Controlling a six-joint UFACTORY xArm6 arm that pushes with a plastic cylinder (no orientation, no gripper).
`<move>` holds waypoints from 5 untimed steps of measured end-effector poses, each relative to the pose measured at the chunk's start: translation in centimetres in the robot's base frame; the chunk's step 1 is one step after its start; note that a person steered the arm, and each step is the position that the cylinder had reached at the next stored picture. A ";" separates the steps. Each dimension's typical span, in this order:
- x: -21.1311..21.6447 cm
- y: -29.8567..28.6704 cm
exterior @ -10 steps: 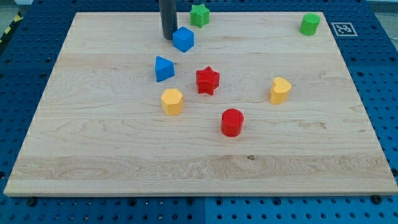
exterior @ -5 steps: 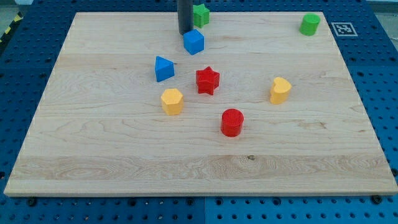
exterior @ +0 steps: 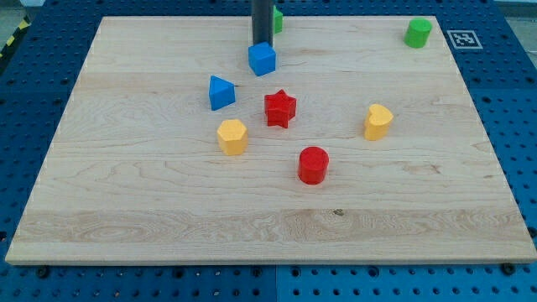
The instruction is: Slide the blue cube close to the red star
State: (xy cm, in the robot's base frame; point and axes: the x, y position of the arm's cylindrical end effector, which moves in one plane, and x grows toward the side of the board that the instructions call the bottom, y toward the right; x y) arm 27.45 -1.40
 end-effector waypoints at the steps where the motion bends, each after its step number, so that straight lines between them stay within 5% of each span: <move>1: 1.1 0.0; 3: 3.3 0.0; 5: -1.1 -5.1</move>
